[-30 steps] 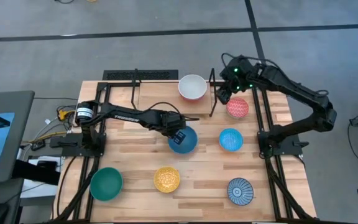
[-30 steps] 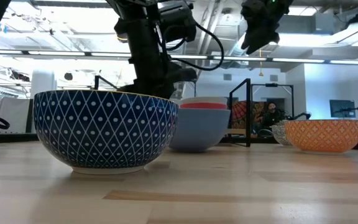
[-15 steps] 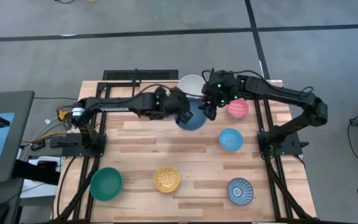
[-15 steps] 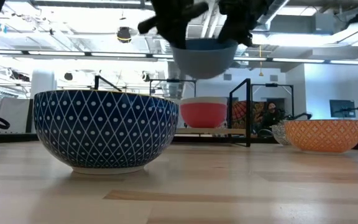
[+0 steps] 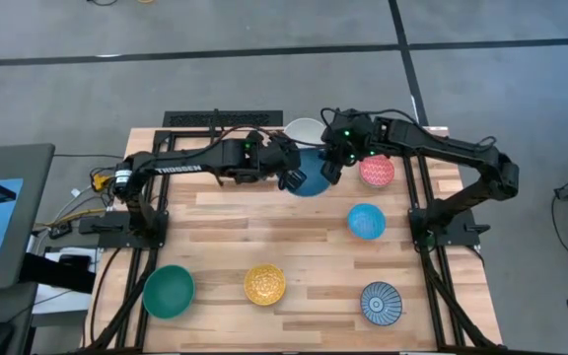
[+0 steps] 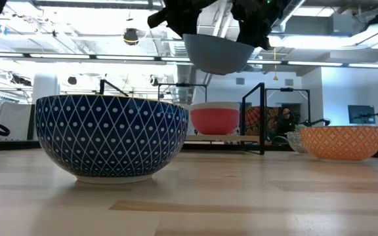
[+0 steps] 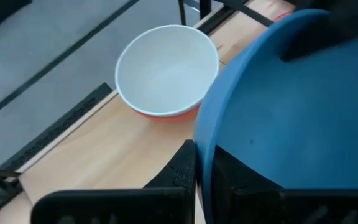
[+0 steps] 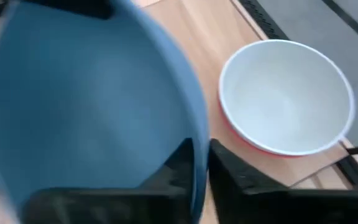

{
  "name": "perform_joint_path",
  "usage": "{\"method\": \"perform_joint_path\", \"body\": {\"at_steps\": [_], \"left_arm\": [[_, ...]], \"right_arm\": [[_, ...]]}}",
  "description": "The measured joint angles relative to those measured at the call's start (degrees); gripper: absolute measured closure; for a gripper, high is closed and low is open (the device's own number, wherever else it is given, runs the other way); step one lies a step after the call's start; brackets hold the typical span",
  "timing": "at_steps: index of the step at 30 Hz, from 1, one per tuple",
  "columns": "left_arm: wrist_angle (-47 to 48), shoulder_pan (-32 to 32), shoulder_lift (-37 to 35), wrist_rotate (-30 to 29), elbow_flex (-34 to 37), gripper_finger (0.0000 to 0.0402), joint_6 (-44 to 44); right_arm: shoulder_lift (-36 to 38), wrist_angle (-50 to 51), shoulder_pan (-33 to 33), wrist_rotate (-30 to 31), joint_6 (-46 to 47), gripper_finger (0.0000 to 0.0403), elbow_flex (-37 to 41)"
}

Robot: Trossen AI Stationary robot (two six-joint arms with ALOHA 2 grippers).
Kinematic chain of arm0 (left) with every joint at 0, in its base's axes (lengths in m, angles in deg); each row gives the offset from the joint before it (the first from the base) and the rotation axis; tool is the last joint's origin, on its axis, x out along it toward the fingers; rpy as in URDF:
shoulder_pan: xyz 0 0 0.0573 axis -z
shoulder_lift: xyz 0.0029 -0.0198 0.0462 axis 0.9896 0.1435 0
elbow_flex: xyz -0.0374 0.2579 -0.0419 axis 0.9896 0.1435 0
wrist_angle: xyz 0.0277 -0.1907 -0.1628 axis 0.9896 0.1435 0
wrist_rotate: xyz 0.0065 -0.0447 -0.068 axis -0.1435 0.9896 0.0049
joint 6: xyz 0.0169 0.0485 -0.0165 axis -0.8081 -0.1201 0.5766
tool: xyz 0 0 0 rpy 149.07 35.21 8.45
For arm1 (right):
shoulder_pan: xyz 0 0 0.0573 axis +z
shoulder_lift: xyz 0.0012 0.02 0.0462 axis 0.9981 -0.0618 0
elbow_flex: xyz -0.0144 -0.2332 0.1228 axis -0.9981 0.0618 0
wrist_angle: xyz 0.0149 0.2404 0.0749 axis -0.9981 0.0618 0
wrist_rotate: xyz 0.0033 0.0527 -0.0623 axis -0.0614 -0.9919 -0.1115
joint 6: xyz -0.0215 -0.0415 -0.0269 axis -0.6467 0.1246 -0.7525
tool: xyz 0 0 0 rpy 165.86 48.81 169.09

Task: Place and stack bowls onto a shelf
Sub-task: Stack the blue bowl on top of the gray bowl on the shelf

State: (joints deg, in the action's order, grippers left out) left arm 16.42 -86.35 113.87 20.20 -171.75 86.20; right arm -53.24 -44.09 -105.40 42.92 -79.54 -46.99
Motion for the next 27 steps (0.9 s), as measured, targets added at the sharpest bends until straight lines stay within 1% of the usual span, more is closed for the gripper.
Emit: {"method": "perform_joint_path", "body": {"at_steps": [1,5,8,11,14,19,20,21,24,27], "left_arm": [[-0.2,0.1,0.0,0.4,-0.1,0.0399,0.2],[-0.4,0.0,0.0,2.3,-0.2,0.038,0.5],[0.2,0.0,-0.5,3.4,-0.2,0.035,0.5],[1.7,0.1,-2.2,3.9,-0.2,0.0315,1.2],[4.1,0.0,-4.7,3.6,-0.2,0.0282,2.3],[7.2,0.1,-9.1,2.5,-0.2,0.0246,3.2],[8.5,0.0,-9.9,1.3,-0.2,0.0242,2.8],[10.3,0.0,-10.7,0.3,0.1,0.0238,2.9],[10.6,-0.1,-12.3,-2.3,0.0,0.0232,3.9],[12.9,0.0,-14.4,-3.8,0.0,0.0228,5.4]], "right_arm": [[-0.1,0.0,-0.3,0.2,-0.7,0.0376,0.0],[-0.1,0.1,-1.7,-1.3,-1.6,0.0379,0.1],[-0.1,-0.2,-3.1,-3.1,-2.3,0.0379,0.1],[-0.1,-2.1,-5.4,-7.5,-3.0,0.0379,0.1],[-0.1,-3.8,-7.6,-10.2,-3.1,0.0379,-0.1],[-1.2,-4.6,-10.3,-10.0,-3.9,0.0379,-3.9],[-1.5,-3.6,-11.0,-10.4,-4.7,0.0379,-4.9],[-1.8,-3.2,-11.6,-10.4,-5.2,0.0379,-6.1],[-3.3,-4.4,-13.2,-10.4,-5.7,0.0379,-9.6],[-5.1,-3.8,-13.9,-13.2,-5.9,0.0379,-11.6]]}}
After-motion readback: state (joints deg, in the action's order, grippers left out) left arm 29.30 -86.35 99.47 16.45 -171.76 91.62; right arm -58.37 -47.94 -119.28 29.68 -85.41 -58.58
